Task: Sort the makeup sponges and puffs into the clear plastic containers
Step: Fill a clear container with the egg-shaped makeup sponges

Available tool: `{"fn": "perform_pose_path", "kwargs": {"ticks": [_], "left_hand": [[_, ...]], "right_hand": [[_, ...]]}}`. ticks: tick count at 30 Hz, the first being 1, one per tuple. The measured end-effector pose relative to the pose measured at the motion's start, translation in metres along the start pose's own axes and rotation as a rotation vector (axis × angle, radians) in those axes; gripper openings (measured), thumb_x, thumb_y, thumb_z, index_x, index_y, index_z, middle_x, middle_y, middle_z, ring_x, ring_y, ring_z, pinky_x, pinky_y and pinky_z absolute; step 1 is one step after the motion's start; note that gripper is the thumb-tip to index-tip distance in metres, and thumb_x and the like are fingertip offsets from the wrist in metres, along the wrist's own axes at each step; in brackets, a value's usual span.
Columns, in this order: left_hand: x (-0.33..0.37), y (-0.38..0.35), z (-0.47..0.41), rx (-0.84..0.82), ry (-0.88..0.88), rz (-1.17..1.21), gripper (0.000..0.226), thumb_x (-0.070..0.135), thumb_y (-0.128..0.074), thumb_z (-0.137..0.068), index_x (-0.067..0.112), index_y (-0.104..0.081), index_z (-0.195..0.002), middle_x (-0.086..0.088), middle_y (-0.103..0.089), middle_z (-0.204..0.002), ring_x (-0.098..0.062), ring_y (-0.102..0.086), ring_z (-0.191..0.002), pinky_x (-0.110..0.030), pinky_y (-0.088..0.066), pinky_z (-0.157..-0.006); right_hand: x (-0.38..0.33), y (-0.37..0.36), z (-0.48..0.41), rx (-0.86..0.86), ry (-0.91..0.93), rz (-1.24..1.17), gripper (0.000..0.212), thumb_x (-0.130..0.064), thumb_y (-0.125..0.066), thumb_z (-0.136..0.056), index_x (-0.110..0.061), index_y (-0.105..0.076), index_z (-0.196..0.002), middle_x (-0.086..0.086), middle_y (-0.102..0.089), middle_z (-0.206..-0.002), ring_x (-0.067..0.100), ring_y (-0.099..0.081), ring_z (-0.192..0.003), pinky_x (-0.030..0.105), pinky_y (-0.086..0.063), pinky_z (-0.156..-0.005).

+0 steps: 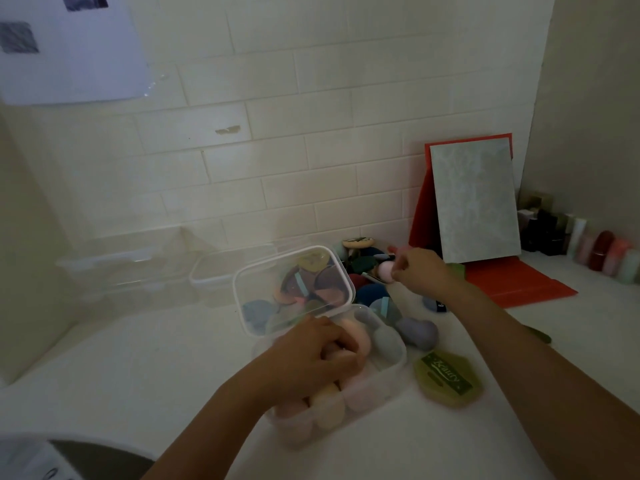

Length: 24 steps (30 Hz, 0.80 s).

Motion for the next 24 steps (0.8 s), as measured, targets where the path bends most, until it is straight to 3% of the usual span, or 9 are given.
{"fn": "perform_pose_path", "kwargs": {"ticks": [3,6,10,14,16,20,24], "left_hand": [[0.002,0.001,-0.001,0.008,-0.018,-0.038,0.021,0.042,-0.055,-0.087,0.032,-0.064,-0.103,0.019,-0.055,-0.096,0.003,-0.051,-0.087,-0.008,-0.043,-0.078],[0.001,0.002,-0.002,0.006,-0.019,-0.055,0.024,0.043,-0.055,-0.086,0.033,-0.063,-0.107,0.019,-0.053,-0.102,0.003,-0.048,-0.094,-0.010,-0.040,-0.084],[-0.006,-0.001,-0.005,-0.006,-0.021,-0.074,0.030,0.047,-0.055,-0.084,0.034,-0.062,-0.110,0.018,-0.056,-0.107,0.001,-0.046,-0.101,-0.020,-0.039,-0.092],[-0.011,-0.002,-0.008,-0.004,-0.017,-0.072,0.033,0.052,-0.054,-0.081,0.037,-0.062,-0.109,0.021,-0.055,-0.106,0.004,-0.045,-0.101,-0.019,-0.039,-0.090],[-0.012,-0.002,-0.008,-0.009,-0.013,-0.078,0.034,0.053,-0.054,-0.081,0.038,-0.061,-0.110,0.021,-0.054,-0.107,0.004,-0.044,-0.102,-0.018,-0.039,-0.090],[-0.011,-0.002,-0.008,-0.013,-0.021,-0.091,0.030,0.048,-0.055,-0.083,0.036,-0.061,-0.110,0.020,-0.054,-0.108,0.004,-0.043,-0.103,-0.016,-0.038,-0.091],[-0.014,-0.003,-0.007,-0.018,0.000,-0.104,0.032,0.052,-0.054,-0.082,0.037,-0.061,-0.110,0.019,-0.053,-0.107,0.004,-0.043,-0.103,-0.019,-0.040,-0.091]], "right_hand": [[-0.004,0.001,-0.010,0.030,-0.001,-0.069,0.016,-0.011,-0.055,-0.090,0.001,-0.063,-0.096,0.012,-0.065,-0.098,0.024,-0.060,-0.097,0.028,-0.046,-0.075],[-0.012,-0.002,-0.014,0.020,0.046,-0.127,0.010,-0.010,-0.058,-0.088,-0.003,-0.057,-0.095,-0.004,-0.054,-0.087,0.016,-0.053,-0.087,0.019,-0.038,-0.059],[-0.011,-0.013,-0.024,0.053,0.089,-0.112,0.027,-0.015,-0.061,-0.087,-0.005,-0.060,-0.111,0.008,-0.063,-0.106,0.020,-0.057,-0.092,0.024,-0.041,-0.073],[-0.004,-0.023,-0.034,0.087,0.073,0.018,0.019,-0.026,-0.061,-0.087,-0.007,-0.062,-0.089,0.009,-0.061,-0.093,0.021,-0.057,-0.081,0.022,-0.037,-0.059],[-0.001,-0.023,-0.036,0.065,0.057,0.056,0.028,-0.034,-0.058,-0.089,-0.009,-0.053,-0.076,0.010,-0.055,-0.085,0.021,-0.054,-0.075,0.022,-0.030,-0.050],[0.001,-0.013,-0.032,-0.035,0.070,0.133,0.029,-0.027,-0.063,-0.085,-0.007,-0.058,-0.106,0.011,-0.056,-0.111,0.024,-0.052,-0.099,0.026,-0.039,-0.070],[0.000,-0.005,-0.024,-0.126,0.104,0.106,0.044,-0.021,-0.073,-0.078,-0.007,-0.053,-0.114,0.012,-0.059,-0.112,0.019,-0.050,-0.089,0.020,-0.032,-0.053]]}}
Point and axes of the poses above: each hand's wrist, its own z-axis away from the middle knuckle, its own y-axis out of the back of the hand, x = y × z, the point moved 4 cm from there along -z, towards the middle knuckle
